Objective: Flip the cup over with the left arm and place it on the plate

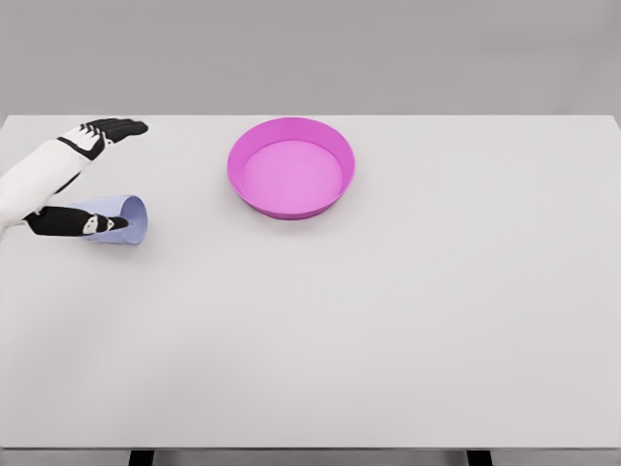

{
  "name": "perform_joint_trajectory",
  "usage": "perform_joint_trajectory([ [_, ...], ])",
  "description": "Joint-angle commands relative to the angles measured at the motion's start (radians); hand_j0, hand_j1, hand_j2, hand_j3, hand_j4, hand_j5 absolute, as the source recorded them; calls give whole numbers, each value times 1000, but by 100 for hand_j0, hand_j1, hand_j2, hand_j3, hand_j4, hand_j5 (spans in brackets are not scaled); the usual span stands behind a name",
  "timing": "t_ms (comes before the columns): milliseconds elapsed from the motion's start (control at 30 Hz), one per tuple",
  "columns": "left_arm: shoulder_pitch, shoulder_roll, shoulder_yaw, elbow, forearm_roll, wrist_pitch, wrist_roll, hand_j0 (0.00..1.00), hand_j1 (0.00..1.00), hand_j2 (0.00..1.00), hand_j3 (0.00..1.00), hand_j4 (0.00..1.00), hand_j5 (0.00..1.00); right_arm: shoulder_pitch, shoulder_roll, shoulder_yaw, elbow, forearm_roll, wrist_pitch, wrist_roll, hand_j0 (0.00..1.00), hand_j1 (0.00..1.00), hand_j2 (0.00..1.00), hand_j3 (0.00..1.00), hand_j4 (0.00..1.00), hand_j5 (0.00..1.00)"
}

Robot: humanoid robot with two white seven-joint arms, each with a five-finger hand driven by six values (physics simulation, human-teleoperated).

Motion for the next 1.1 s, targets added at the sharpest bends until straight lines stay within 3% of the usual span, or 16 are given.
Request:
perform_joint_trajectory([
  [0, 0, 18, 0, 3, 4, 0, 1, 100, 100, 100, 100, 100, 100, 0, 0, 0, 1, 1, 0, 0, 100, 100, 100, 100, 100, 100],
  [267, 0, 38, -3, 5, -13, 2, 1, 100, 100, 100, 100, 100, 100, 3, 0, 0, 1, -2, 1, 0, 100, 100, 100, 100, 100, 100],
  [367, -2, 35, -13, 43, -79, 2, 1, 100, 100, 100, 100, 100, 100, 3, 0, 0, 1, -2, 1, 0, 100, 100, 100, 100, 100, 100],
  [700, -11, 72, -36, 45, -82, 9, 1, 100, 100, 100, 100, 100, 100, 3, 0, 0, 1, -2, 1, 0, 100, 100, 100, 100, 100, 100],
  [867, -40, 67, -110, 32, -78, 307, 1, 100, 100, 100, 100, 100, 100, 3, 0, 0, 1, -2, 1, 0, 100, 100, 100, 100, 100, 100],
  [967, -46, 57, -125, 38, -73, 348, -1, 100, 100, 100, 100, 100, 100, 3, 0, 0, 1, -2, 1, 0, 100, 100, 100, 100, 100, 100],
  [1067, -87, 55, -193, 51, -71, 350, -1, 100, 100, 100, 100, 100, 100, 3, 0, 0, 1, -2, 1, 0, 100, 100, 100, 100, 100, 100],
])
